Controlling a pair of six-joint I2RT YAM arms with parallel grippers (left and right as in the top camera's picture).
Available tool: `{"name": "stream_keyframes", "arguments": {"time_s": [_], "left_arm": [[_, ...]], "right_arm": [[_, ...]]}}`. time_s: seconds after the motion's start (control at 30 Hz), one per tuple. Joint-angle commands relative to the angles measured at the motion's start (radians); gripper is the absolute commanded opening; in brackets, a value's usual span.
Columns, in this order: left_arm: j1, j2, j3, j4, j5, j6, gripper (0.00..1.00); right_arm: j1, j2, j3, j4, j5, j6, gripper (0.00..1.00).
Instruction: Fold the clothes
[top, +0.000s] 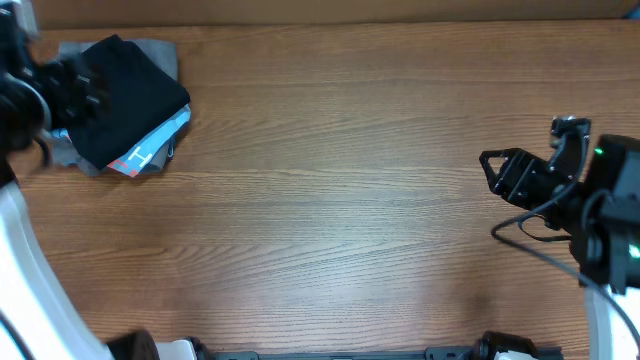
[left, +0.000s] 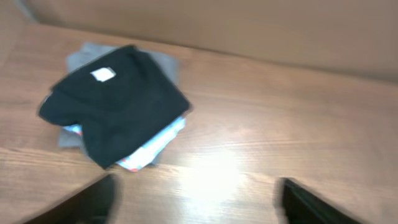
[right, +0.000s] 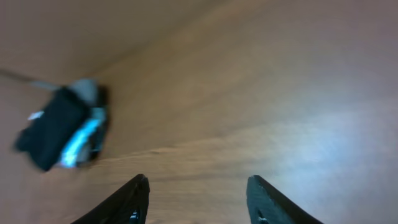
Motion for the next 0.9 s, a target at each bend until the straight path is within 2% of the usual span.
{"name": "stream_keyframes", "arguments": {"time_s": [0.0, 0.2, 0.27, 0.3, 0.33, 0.43, 0.53, 0.87], "left_arm": [[-0.146, -0.055, -0.004, -0.077, -0.119, 0.035, 1.0], [-0.411, -0.138, -0.006, -0.188, -0.309, -0.089, 1.0], [-0.489, -0.173, -0.037, -0.188, -0.342, -0.127, 1.0], [-0.52, -0.19, -0.052, -0.188, -0.36, -0.146, 1.0], [-0.547, -0.203, -0.066, -0.188, -0.381, -0.166, 1.0], [-0.602, -0.245, -0.119, -0.188, -0.447, -0.236, 1.0], [-0.608, -0.256, -0.146, -0.188, -0.445, -0.261, 1.0], [-0.608, -0.217, -0.149, -0.188, -0.443, -0.261, 1.0]], "right_arm": [[-0.001, -0.068, 0.059, 0.027, -0.173, -0.055, 0.59], [-0.001, -0.115, 0.064, 0.043, -0.232, -0.054, 0.69], [-0.001, -0.117, 0.064, 0.038, -0.256, -0.054, 0.83], [-0.001, -0.117, 0.064, 0.038, -0.264, -0.054, 0.95], [0.0, -0.117, 0.064, 0.038, -0.26, -0.055, 1.0], [0.001, -0.116, 0.064, 0.039, -0.227, -0.055, 1.0], [0.016, -0.11, 0.064, 0.038, -0.189, -0.054, 1.0], [0.227, 0.007, 0.064, 0.041, -0.187, -0.055, 1.0]]}}
